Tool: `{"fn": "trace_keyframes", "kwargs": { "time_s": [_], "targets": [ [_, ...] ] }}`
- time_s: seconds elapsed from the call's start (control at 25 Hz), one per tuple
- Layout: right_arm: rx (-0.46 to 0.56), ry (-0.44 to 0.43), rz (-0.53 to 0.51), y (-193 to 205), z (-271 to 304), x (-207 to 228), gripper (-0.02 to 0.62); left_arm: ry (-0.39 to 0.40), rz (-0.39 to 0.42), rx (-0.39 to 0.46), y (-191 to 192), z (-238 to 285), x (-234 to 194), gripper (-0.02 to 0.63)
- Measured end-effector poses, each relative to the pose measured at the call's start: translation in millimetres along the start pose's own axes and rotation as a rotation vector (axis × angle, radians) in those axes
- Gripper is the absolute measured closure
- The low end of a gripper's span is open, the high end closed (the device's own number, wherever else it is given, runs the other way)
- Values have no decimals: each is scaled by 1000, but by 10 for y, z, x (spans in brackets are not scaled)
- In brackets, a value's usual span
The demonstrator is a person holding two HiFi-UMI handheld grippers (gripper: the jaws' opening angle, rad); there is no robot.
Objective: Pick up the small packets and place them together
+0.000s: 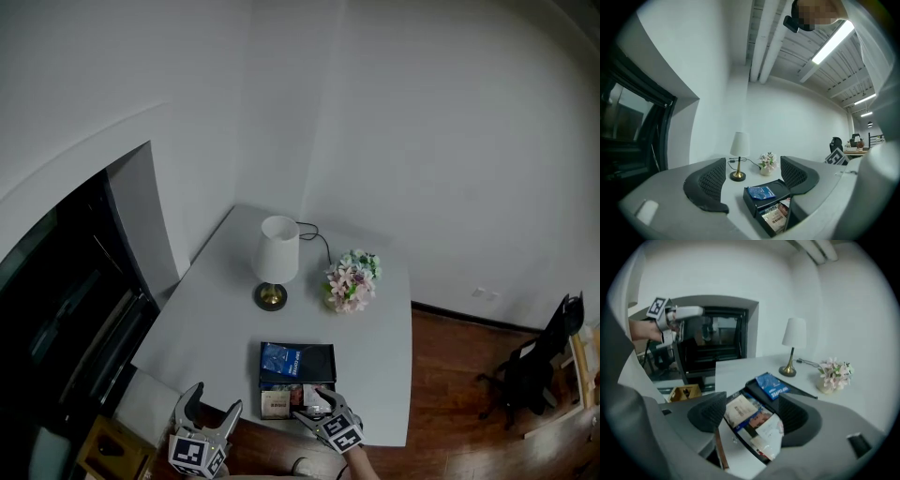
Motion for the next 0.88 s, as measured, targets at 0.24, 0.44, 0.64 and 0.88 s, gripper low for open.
{"fn": "trace_keyframes", "kwargs": {
  "time_s": [0.24, 0.44, 0.64, 0.88],
  "targets": [
    [-294, -1, -74, 657, 528, 230, 263, -36, -23, -17, 85, -118, -93, 244],
    [-419, 8, -125, 922, 788, 290, 368, -41, -27, -18, 95, -143, -118, 244],
    [-472, 37, -132, 979, 810, 273, 459, -49, -31, -22, 108, -165, -172, 250],
    [-383, 135, -95, 913, 646, 383, 577, -34, -44, -18, 128, -109, -147, 252]
  ]
}}
Point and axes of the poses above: the fingertips, and each gripper's own axes: z forward along the fingers, x to its right, y out of its underside, the point moved 1 cm from there along -z, backward along the fingers, and after that the axes turned 3 degrees about y, right-handed, at the moved point
